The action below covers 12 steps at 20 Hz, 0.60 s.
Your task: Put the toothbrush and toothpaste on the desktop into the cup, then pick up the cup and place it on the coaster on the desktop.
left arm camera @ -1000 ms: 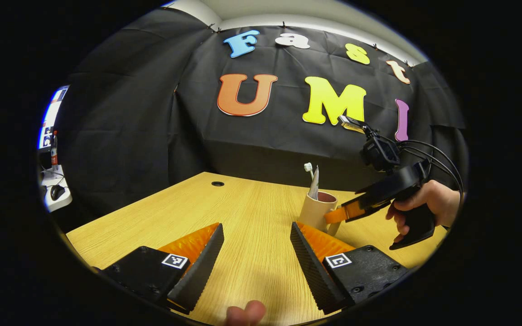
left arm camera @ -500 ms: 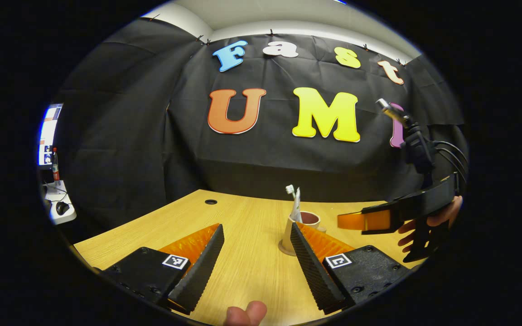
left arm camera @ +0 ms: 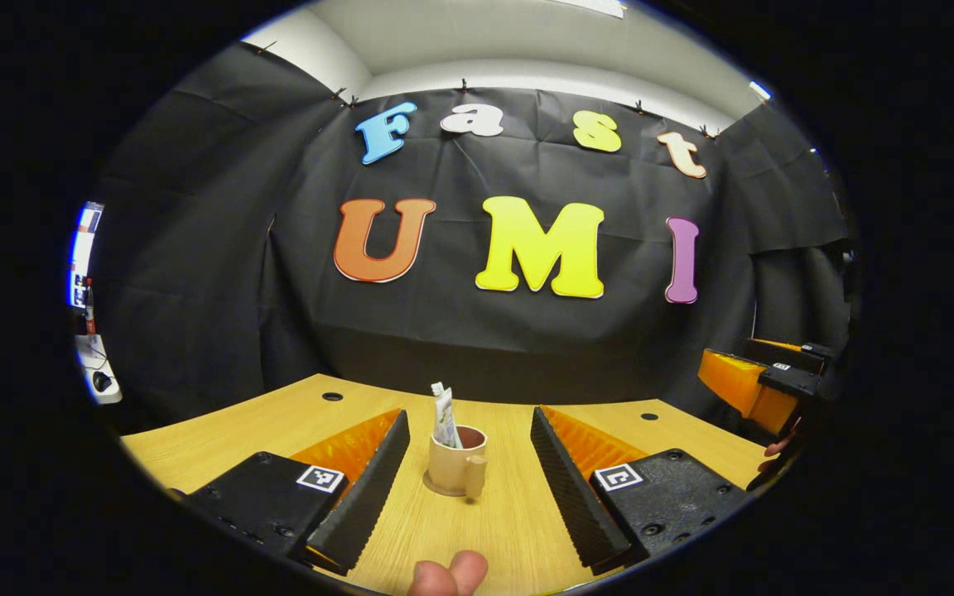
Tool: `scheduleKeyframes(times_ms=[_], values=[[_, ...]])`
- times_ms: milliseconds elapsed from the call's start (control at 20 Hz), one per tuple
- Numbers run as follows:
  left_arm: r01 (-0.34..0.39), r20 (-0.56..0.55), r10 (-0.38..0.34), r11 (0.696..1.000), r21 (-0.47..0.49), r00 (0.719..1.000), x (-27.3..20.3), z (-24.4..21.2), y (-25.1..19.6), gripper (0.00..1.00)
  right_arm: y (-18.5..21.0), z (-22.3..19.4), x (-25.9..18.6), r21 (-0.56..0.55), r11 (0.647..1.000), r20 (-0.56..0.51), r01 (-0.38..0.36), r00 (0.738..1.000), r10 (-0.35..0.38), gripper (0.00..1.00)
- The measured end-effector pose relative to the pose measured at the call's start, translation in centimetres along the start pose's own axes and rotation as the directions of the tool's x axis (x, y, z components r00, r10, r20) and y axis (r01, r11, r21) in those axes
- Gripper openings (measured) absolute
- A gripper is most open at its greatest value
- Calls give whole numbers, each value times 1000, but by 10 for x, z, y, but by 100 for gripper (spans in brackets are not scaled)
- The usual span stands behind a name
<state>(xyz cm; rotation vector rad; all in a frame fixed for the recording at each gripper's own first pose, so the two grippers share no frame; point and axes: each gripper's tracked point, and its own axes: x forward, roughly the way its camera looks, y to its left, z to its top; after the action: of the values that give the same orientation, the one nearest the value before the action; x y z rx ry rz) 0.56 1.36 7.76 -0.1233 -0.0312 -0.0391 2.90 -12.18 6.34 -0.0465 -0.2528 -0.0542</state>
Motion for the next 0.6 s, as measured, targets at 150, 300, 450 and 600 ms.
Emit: scheduleKeyframes(times_ms=[150,300,450,600], values=[[6,5,-6,1000,-18,1000,-11,-2,-7,94,-9,-6,-16,-6,1000,26,23,999,-22,91],[-15,2,15,1000,13,1000,-17,-5,-2,94,-16,-6,-23,6,999,40,43,998,-43,93],[-14,14,13,999,30,1000,-21,-1,-1,94,-20,-10,-26,18,998,38,62,997,-62,98],[3,25,-4,999,38,1000,-22,0,-5,94,-20,-14,-30,17,997,30,71,997,-71,95]])
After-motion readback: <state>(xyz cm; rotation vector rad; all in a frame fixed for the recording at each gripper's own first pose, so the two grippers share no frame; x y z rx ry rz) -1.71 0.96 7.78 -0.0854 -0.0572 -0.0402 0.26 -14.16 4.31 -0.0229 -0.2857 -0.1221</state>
